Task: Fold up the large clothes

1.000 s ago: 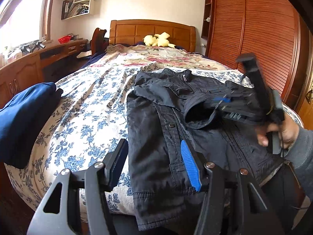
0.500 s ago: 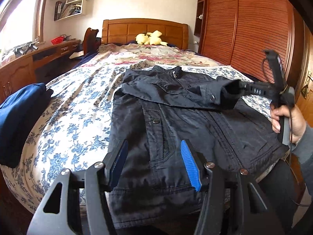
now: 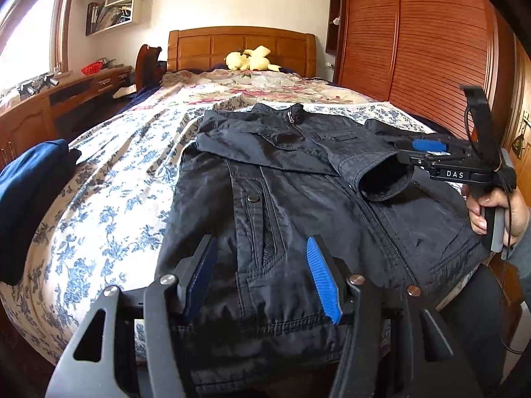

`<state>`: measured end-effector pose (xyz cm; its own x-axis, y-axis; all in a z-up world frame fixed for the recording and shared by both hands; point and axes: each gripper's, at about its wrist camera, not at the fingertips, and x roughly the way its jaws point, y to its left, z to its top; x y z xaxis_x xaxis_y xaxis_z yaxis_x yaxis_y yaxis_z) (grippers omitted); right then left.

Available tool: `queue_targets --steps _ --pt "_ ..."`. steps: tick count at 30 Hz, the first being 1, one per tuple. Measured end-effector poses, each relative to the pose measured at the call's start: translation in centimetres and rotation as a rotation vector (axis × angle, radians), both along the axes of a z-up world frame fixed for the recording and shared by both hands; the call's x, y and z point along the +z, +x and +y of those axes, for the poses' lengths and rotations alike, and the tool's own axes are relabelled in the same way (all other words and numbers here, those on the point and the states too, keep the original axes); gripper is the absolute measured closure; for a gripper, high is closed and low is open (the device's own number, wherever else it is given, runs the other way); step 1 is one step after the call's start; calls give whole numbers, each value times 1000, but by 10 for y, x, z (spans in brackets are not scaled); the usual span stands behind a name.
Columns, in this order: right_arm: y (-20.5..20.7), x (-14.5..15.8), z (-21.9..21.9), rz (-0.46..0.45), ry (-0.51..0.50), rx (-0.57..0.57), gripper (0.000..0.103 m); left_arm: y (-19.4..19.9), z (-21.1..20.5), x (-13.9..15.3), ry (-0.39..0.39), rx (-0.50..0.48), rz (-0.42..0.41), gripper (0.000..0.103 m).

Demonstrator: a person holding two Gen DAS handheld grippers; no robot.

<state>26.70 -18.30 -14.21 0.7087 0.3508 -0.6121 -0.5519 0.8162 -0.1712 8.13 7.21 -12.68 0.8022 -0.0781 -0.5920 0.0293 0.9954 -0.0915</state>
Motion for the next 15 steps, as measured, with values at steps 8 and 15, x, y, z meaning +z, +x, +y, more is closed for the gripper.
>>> queue_targets --steps 8,15 --pt "-16 3 62 12 -31 180 25 -3 0 -2 1 4 3 48" --pt "7 -37 92 110 -179 154 25 0 0 5 12 4 -16 48"
